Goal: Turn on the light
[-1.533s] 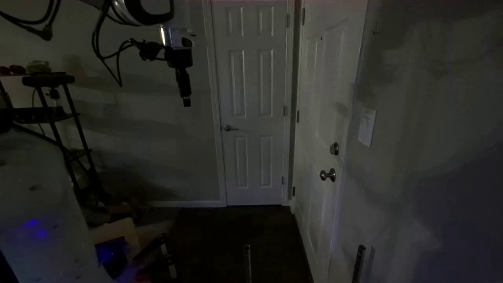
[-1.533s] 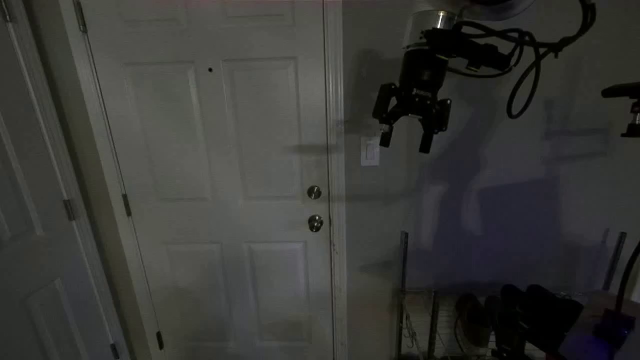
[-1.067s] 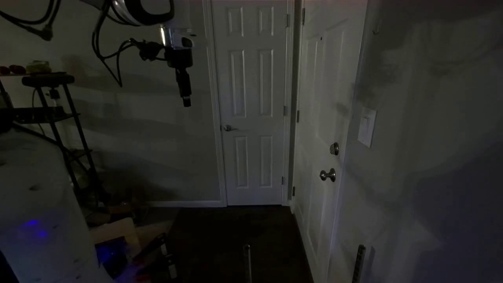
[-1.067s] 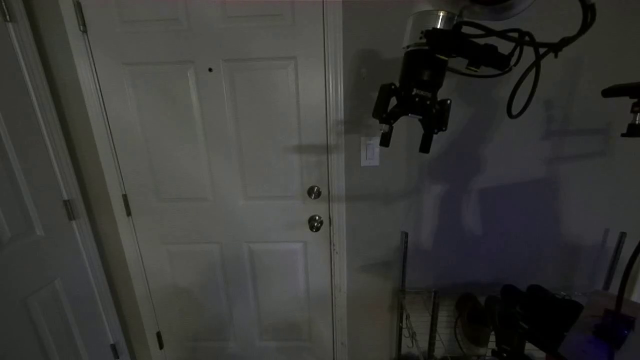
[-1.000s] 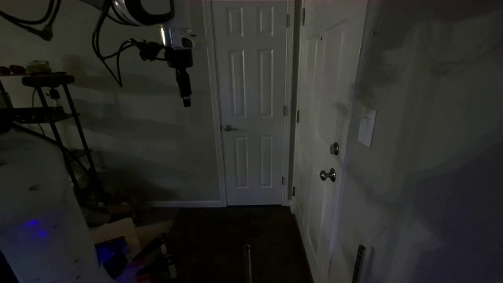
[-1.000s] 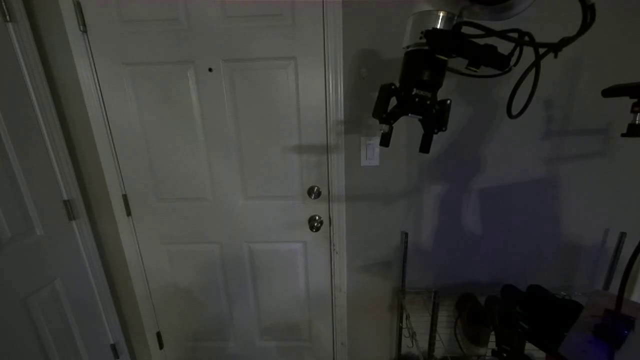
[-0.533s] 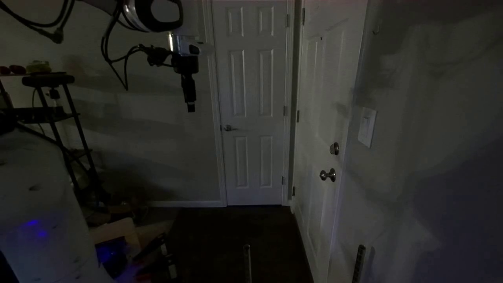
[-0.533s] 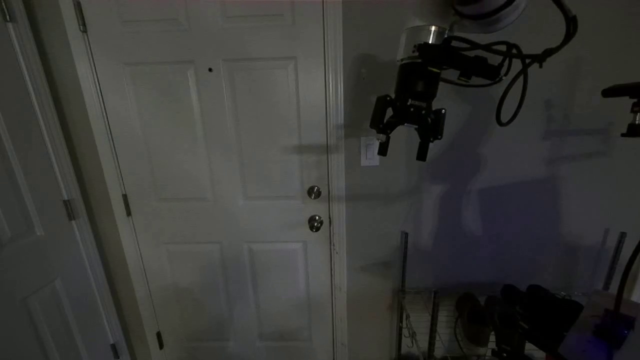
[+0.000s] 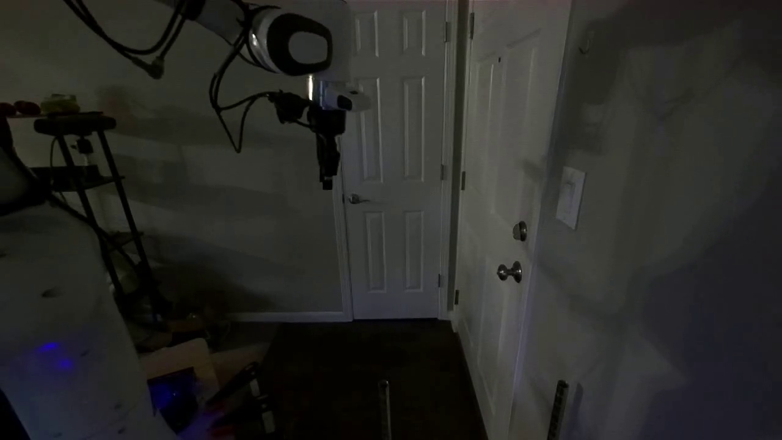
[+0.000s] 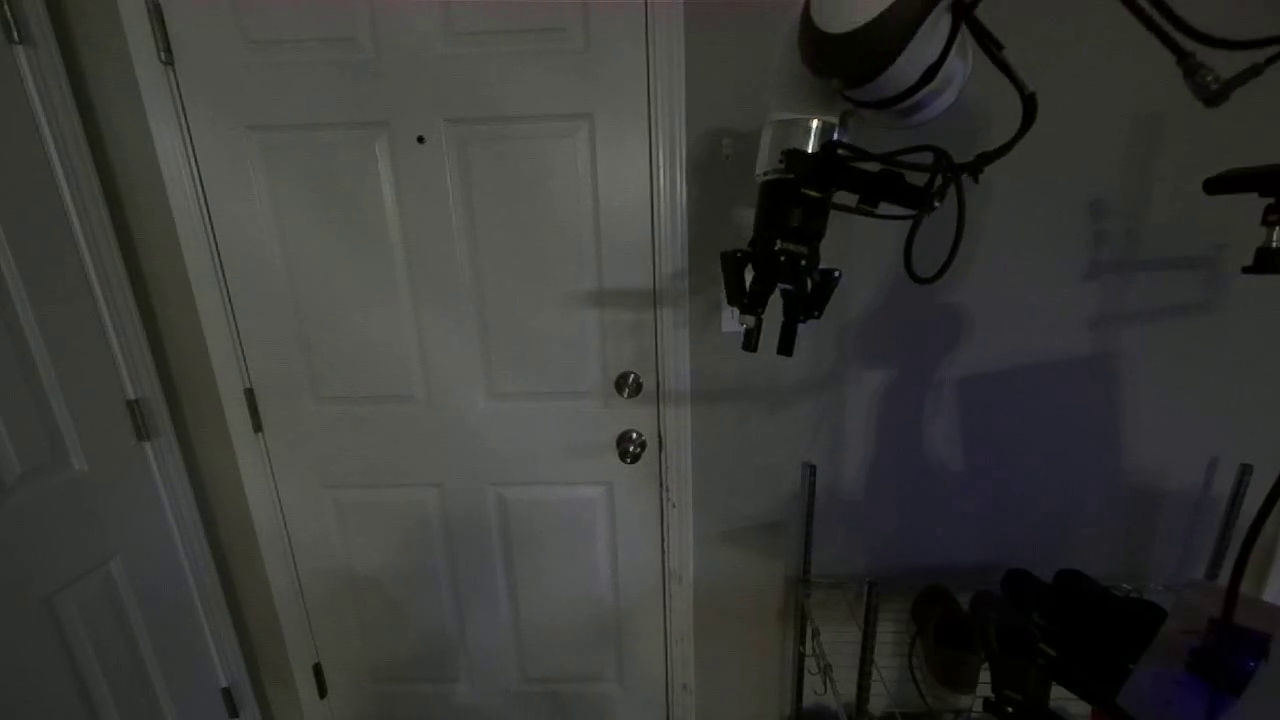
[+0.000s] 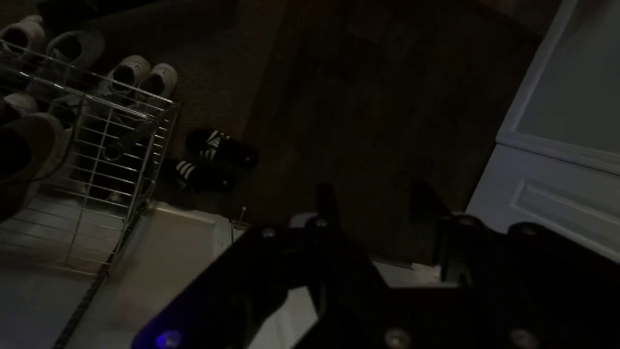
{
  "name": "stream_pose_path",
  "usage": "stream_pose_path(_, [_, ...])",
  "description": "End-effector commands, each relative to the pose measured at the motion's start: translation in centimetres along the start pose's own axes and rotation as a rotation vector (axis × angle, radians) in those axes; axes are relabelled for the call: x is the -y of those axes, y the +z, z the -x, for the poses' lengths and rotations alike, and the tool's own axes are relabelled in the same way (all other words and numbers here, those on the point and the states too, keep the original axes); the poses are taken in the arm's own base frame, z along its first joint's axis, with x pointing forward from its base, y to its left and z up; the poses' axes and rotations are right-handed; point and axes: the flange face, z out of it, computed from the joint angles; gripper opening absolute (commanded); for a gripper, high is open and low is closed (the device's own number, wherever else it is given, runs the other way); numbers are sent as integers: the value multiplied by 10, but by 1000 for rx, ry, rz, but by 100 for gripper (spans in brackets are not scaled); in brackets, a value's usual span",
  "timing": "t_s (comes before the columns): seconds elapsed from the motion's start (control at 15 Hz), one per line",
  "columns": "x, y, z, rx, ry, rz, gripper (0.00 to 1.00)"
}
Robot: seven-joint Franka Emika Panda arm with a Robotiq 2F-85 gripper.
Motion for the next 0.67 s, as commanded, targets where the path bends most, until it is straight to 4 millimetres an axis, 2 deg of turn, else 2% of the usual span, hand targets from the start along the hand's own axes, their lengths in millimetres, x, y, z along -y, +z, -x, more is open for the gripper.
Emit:
stream_pose_path(0.0, [-7, 9, -46, -19, 11, -3, 15])
stream_pose_path(0.07, [-9, 10, -56, -36, 21, -3, 8])
stream_pose_path(0.33, [-17, 17, -89, -139, 31, 21, 1])
stream_pose_path(0.6, [-29, 24, -118, -263, 30, 66, 6])
